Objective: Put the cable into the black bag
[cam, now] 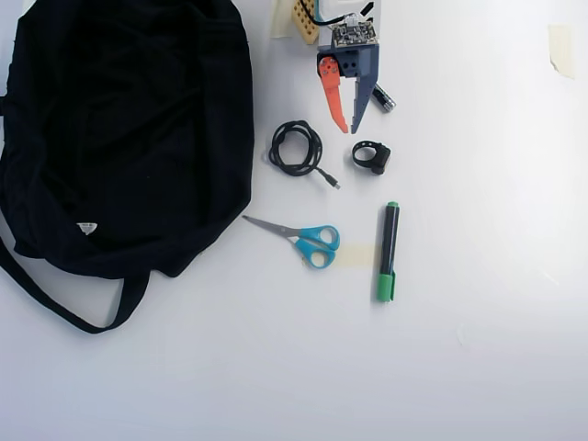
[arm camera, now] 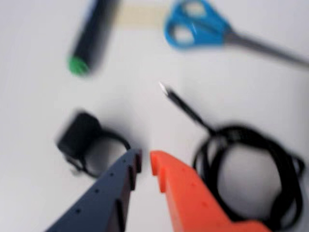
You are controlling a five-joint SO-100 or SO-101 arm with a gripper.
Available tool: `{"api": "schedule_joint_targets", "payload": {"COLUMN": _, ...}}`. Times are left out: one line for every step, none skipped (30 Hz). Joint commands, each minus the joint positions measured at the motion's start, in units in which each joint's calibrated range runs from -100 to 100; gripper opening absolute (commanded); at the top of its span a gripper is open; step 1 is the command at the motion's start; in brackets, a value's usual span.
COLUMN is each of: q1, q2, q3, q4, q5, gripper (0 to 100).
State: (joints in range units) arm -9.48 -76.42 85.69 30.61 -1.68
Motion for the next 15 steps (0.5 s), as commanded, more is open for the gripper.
{"api": "schedule_joint_targets", "payload": {"q1": -1.1, "q2": 7.4, "q3": -6.7, "q4": -9.9, "q5": -0.1, "gripper": 2}}
{"api": "schedule_joint_targets", "payload": {"q1": -1.2, "q2": 9.7, "q3": -8.1, "q4": -12.5, "q5": -0.1, "gripper": 2}}
{"api": "schedule_joint_targets", "payload": {"q1": -1.2, "q2": 11.9, "q3": -9.4, "q4": -14.9, "q5": -0.1, "gripper": 2}}
{"api": "schedule_joint_targets", "payload": {"q1": -1.2, "q2": 14.1, "q3": -10.8, "q4": -16.8, "q5": -0.1, "gripper": 2}}
{"api": "schedule_joint_targets", "payload": {"q1": -1.1, "q2": 16.2, "q3": -12.1, "q4": -18.4, "q5": -0.1, "gripper": 2}}
{"api": "schedule_joint_targets", "payload": {"q1": -0.9, "q2": 18.3, "q3": -13.8, "q4": -19.4, "q5": -0.1, "gripper": 2}}
{"api": "schedule_joint_targets", "payload": {"q1": -0.8, "q2": 20.3, "q3": -15.6, "q4": -20.3, "q5": -0.1, "gripper": 2}}
{"api": "schedule_joint_targets", "payload": {"q1": -0.7, "q2": 24.4, "q3": -20.0, "q4": -21.4, "q5": -0.1, "gripper": 2}}
{"api": "schedule_joint_targets", "payload": {"q1": -0.6, "q2": 26.4, "q3": -22.6, "q4": -21.5, "q5": -0.1, "gripper": 2}}
{"api": "schedule_joint_targets", "payload": {"q1": -0.5, "q2": 28.5, "q3": -25.4, "q4": -21.5, "q5": -0.1, "gripper": 2}}
{"api": "schedule_joint_targets", "payload": {"q1": -0.5, "q2": 30.5, "q3": -28.3, "q4": -21.5, "q5": -0.1, "gripper": 2}}
{"api": "schedule_joint_targets", "payload": {"q1": -0.5, "q2": 32.6, "q3": -31.2, "q4": -21.5, "q5": -0.1, "gripper": 2}}
{"api": "schedule_joint_targets", "payload": {"q1": -0.5, "q2": 34.8, "q3": -34.2, "q4": -21.5, "q5": -0.1, "gripper": 2}}
{"api": "schedule_joint_targets", "payload": {"q1": -0.5, "q2": 36.8, "q3": -37.0, "q4": -21.5, "q5": -0.1, "gripper": 2}}
{"api": "schedule_joint_targets", "payload": {"q1": -0.5, "q2": 38.8, "q3": -39.8, "q4": -21.5, "q5": 0.0, "gripper": 2}}
